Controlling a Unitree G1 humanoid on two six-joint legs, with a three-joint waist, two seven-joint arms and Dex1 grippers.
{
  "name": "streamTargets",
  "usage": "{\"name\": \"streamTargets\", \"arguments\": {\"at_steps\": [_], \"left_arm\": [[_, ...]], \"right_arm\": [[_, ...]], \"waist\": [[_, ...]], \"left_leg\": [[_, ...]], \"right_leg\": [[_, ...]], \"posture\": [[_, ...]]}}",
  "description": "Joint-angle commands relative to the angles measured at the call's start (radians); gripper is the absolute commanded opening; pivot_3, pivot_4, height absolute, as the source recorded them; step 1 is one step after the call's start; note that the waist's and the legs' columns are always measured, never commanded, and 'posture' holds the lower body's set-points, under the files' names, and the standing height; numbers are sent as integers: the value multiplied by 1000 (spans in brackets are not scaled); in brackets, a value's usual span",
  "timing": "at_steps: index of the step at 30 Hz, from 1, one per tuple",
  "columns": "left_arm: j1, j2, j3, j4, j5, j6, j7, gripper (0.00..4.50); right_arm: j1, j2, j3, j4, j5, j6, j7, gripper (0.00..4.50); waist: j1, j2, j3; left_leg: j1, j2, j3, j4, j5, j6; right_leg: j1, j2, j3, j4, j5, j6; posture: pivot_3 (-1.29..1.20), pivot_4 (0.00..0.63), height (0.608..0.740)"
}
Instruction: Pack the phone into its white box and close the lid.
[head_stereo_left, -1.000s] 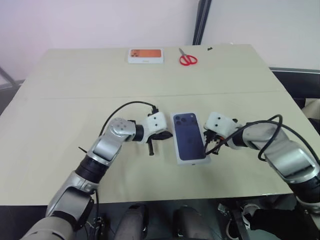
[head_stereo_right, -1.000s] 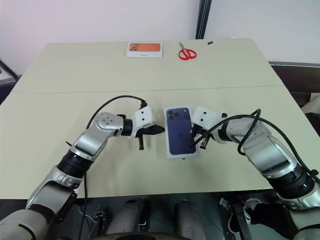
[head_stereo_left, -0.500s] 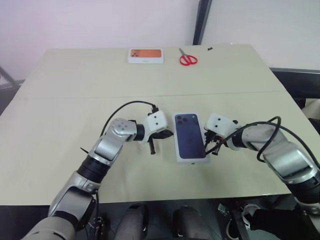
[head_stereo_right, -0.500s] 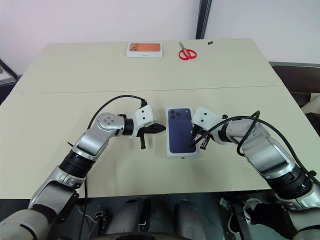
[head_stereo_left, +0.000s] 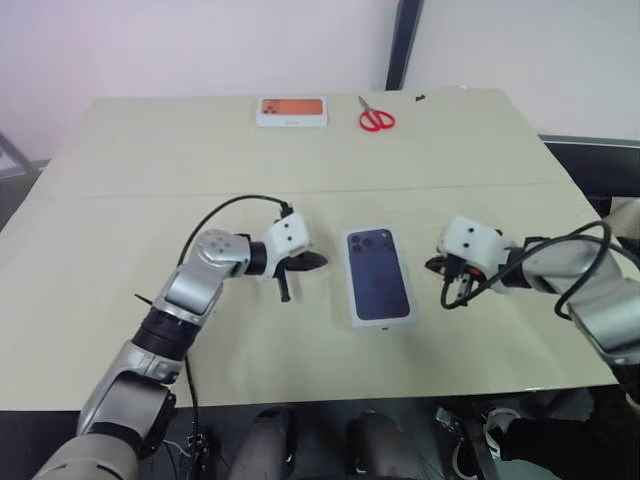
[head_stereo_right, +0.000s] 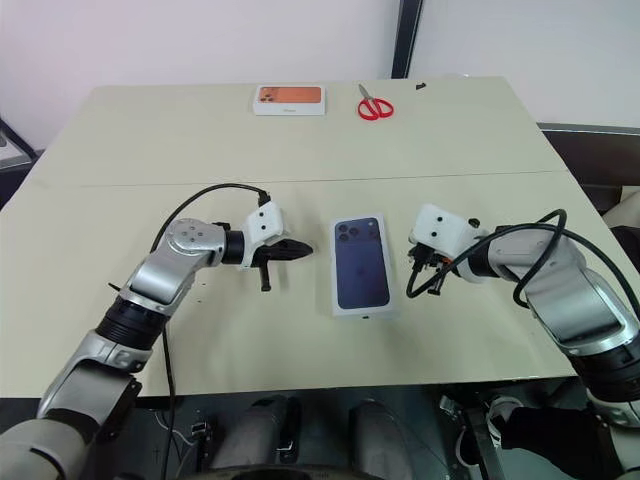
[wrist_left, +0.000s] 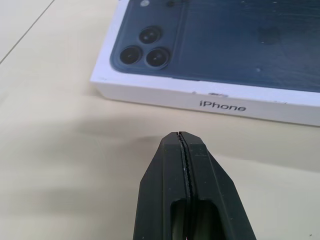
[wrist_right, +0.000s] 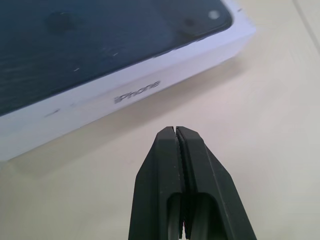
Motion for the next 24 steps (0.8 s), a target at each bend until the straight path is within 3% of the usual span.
{"name": "streamTargets", "arguments": {"at_steps": [1, 8, 15, 24], "left_arm": [[-32, 6, 44, 3, -28, -14, 0, 0], [-139, -50, 58, 141, -19, -46, 38, 0], [-225, -158, -19, 294, 44, -139, 47, 0], [-235, -185, -80, 364, 111, -215, 30, 0]], "right_arm": [[1, -18, -59, -54, 31, -23, 28, 53], [64, -16, -115, -198, 197, 60, 116, 53], [139, -25, -31, -219, 126, 61, 44, 53], [217, -63, -5, -225, 78, 66, -5, 53]], "waist": [[0, 0, 0], [9, 0, 0], [22, 0, 0], [27, -1, -1]], "left_leg": [[0, 0, 0, 0, 0, 0], [0, 0, 0, 1, 0, 0], [-2, 0, 0, 9, -1, 2], [-2, 0, -1, 11, -1, 2]], "right_leg": [[0, 0, 0, 0, 0, 0], [1, 0, -1, 0, 0, 0], [2, 0, -1, 1, 0, 0], [3, 0, -1, 1, 0, 0]], "posture": [[0, 150, 740], [0, 150, 740], [0, 150, 740], [0, 150, 740]]}}
